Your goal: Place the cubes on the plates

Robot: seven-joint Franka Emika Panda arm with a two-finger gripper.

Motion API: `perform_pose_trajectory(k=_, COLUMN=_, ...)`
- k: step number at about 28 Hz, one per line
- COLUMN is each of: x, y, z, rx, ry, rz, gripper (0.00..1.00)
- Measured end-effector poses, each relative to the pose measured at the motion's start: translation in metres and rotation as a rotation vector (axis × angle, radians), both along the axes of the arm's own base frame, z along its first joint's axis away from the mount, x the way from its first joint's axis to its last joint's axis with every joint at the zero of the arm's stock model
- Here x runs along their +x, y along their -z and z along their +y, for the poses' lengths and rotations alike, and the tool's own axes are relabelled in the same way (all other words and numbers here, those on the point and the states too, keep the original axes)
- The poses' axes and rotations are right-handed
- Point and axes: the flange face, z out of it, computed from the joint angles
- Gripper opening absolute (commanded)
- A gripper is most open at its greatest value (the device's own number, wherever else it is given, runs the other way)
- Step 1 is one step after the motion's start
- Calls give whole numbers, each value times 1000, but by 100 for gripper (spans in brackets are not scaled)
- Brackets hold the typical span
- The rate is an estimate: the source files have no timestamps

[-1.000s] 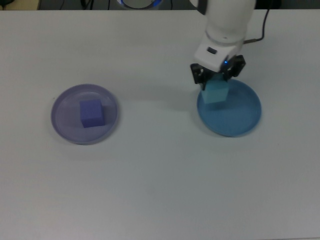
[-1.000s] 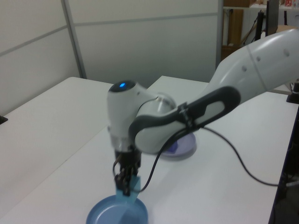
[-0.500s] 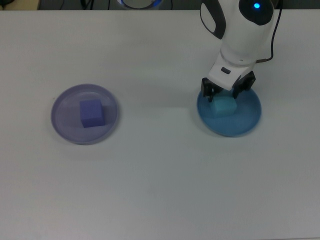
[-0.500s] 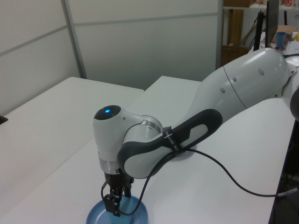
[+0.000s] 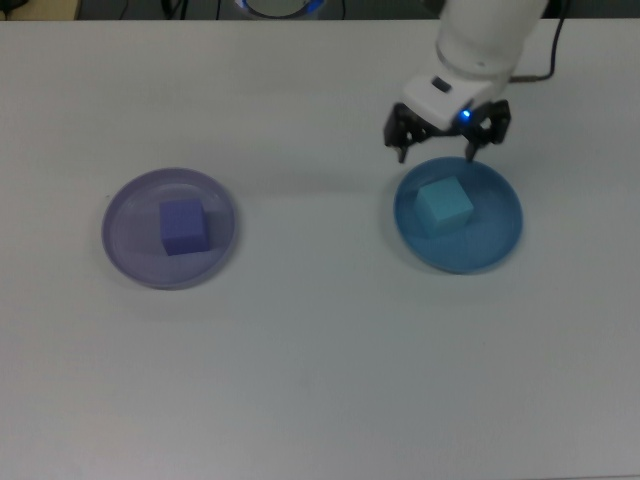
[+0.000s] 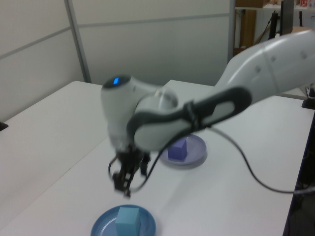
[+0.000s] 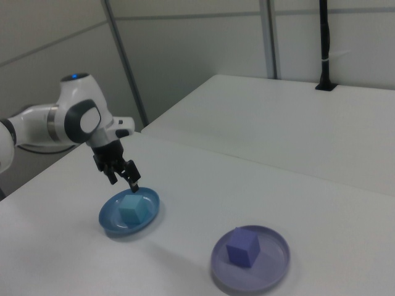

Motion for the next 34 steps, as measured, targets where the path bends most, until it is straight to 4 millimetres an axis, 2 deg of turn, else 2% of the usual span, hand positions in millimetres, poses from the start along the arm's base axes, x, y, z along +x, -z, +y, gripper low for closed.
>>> perform_pose_trajectory(k=1, x=0, y=-11, z=-12, rx=-2, ry=19, rz=-3, gripper=100)
perform_pose_trajectory(k=2, x=1, y=-28, z=-33, rx=-2, ry=52, rz=-12, gripper=100)
perform_pose_trajectory(k=7, x=3, y=-70, z=-109, rx=5, ry=162, rz=-54, gripper=100)
perform_pose_trajectory(k=8, x=2, y=-77, z=-131, rx=6, ry=190, rz=-63, gripper=100)
perform_pose_trajectory(k=11, x=-2, y=-88, z=-165, rx=3, ry=223, rz=-71, gripper=100)
perform_pose_trajectory(k=14, x=-8, y=-94, z=-185, rx=-2, ry=238, rz=-63, gripper=100)
perform_pose_trajectory(k=20, x=-19, y=-110, z=-203, rx=-10, ry=212, rz=-50, gripper=100)
perform_pose_trajectory(k=34, x=-20, y=-115, z=-206, rx=-10, ry=206, rz=-58, gripper=100)
